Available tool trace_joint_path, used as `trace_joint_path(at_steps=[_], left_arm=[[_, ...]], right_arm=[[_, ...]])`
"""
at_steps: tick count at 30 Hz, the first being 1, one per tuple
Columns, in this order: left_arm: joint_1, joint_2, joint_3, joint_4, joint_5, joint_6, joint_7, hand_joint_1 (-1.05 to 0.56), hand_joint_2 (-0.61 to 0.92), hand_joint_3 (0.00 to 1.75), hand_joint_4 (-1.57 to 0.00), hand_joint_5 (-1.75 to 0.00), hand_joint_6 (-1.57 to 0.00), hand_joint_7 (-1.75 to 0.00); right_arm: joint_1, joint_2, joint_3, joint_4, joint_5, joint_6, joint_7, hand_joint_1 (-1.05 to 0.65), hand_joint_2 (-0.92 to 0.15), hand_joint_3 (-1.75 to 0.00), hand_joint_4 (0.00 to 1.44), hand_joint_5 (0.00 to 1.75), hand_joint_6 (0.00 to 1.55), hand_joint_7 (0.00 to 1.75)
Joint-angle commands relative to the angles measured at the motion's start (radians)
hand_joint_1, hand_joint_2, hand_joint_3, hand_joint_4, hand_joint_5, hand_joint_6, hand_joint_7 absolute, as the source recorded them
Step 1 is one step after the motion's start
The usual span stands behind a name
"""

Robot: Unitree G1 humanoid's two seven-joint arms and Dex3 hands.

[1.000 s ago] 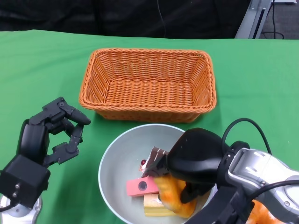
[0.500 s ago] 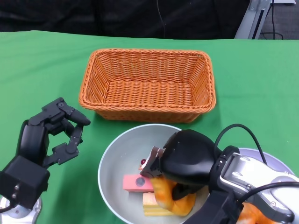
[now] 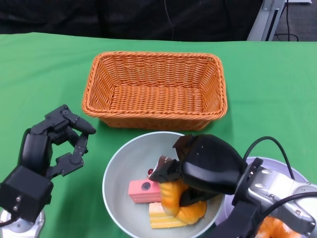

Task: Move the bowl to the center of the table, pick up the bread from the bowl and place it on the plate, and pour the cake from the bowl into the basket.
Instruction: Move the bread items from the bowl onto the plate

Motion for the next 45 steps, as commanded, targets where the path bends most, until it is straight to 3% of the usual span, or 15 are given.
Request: trace_joint_path(at_steps=[1,3,5,8,9,10,13,16,19,23,25,30,34,37,45], left_arm=[[0.003,0.014,0.002,0.001,0.004,-0.004,0.010,-0.09,0.66,0.94,-0.71,-1.72,-0.69,-1.37],[0.002,0.014,0.002,0.000,0.008,-0.003,0.014,-0.09,0.66,0.94,-0.71,-1.72,-0.70,-1.37],[0.001,0.014,0.002,0.002,0.008,-0.005,0.015,-0.09,0.66,0.94,-0.72,-1.72,-0.70,-1.38],[-0.003,0.012,0.002,0.009,0.001,-0.009,0.007,-0.09,0.66,0.94,-0.72,-1.72,-0.70,-1.38],[-0.003,0.011,0.002,0.008,0.001,-0.008,0.007,-0.09,0.65,0.94,-0.72,-1.72,-0.70,-1.38],[-0.002,0.011,0.001,0.007,0.002,-0.007,0.008,-0.09,0.65,0.94,-0.72,-1.72,-0.70,-1.38],[-0.001,0.008,0.000,0.002,-0.004,0.000,0.004,-0.09,0.65,0.94,-0.72,-1.72,-0.70,-1.38],[-0.002,0.009,0.000,0.007,-0.005,-0.002,0.001,-0.09,0.65,0.93,-0.72,-1.71,-0.70,-1.36],[-0.003,0.007,0.000,0.007,-0.008,0.002,0.001,-0.09,0.66,0.92,-0.73,-1.71,-0.70,-1.35],[-0.003,0.007,0.000,0.007,-0.007,0.005,0.004,-0.10,0.66,0.91,-0.73,-1.70,-0.71,-1.34],[-0.002,0.008,0.000,0.005,-0.005,0.008,0.005,-0.10,0.67,0.90,-0.73,-1.70,-0.71,-1.33],[-0.004,0.011,0.000,0.009,-0.004,0.003,0.003,-0.09,0.68,0.89,-0.73,-1.71,-0.70,-1.34],[-0.006,0.012,0.002,0.016,-0.002,-0.005,0.006,-0.08,0.68,0.88,-0.73,-1.70,-0.71,-1.34],[-0.006,0.015,0.002,0.018,0.001,-0.011,0.007,-0.08,0.68,0.89,-0.73,-1.70,-0.71,-1.34],[-0.012,0.023,0.006,0.024,-0.014,-0.009,-0.008,-0.09,0.67,0.90,-0.72,-1.70,-0.71,-1.33]], right_arm=[[-0.008,-0.037,-0.024,-0.014,0.023,0.004,0.067,-0.35,-0.85,0.00,0.70,1.41,1.20,0.02],[-0.005,-0.041,-0.040,-0.040,0.041,0.012,0.102,-0.36,-0.85,0.00,0.79,1.21,1.21,0.02],[-0.001,-0.042,-0.050,-0.057,0.052,0.016,0.123,-0.35,-0.85,0.00,0.85,1.13,1.24,0.03],[0.016,-0.040,-0.083,-0.110,0.084,0.046,0.173,-0.32,-0.87,-0.01,0.87,1.14,1.26,0.04],[0.026,-0.039,-0.095,-0.137,0.095,0.061,0.194,-0.31,-0.89,-0.01,0.82,1.26,1.27,0.06],[0.032,-0.039,-0.103,-0.155,0.101,0.071,0.208,-0.30,-0.91,-0.01,0.75,1.41,1.21,0.23],[0.053,-0.038,-0.134,-0.212,0.140,0.091,0.249,-0.27,-0.92,-0.07,0.66,1.60,0.77,1.12],[0.080,-0.027,-0.166,-0.266,0.180,0.120,0.274,-0.24,-0.92,-0.10,0.61,1.72,0.59,1.51],[0.099,-0.008,-0.199,-0.319,0.225,0.159,0.298,-0.20,-0.92,-0.08,0.61,1.74,0.49,1.71],[0.116,0.010,-0.238,-0.372,0.279,0.180,0.307,-0.18,-0.92,-0.07,0.67,1.75,0.54,1.68],[0.122,0.013,-0.261,-0.400,0.312,0.185,0.316,-0.18,-0.92,-0.16,0.72,1.75,0.62,1.56],[0.150,0.016,-0.311,-0.445,0.380,0.178,0.308,-0.20,-0.90,-0.31,0.81,1.75,0.71,1.48],[0.181,0.020,-0.352,-0.503,0.425,0.207,0.323,-0.15,-0.62,-0.89,0.81,1.74,0.79,1.30],[0.224,0.032,-0.405,-0.586,0.457,0.256,0.320,-0.12,-0.47,-1.16,0.84,1.75,0.80,1.35],[0.381,0.023,-0.586,-0.782,0.563,0.394,0.357,-0.10,-0.43,-1.26,0.87,1.75,0.72,1.50]])
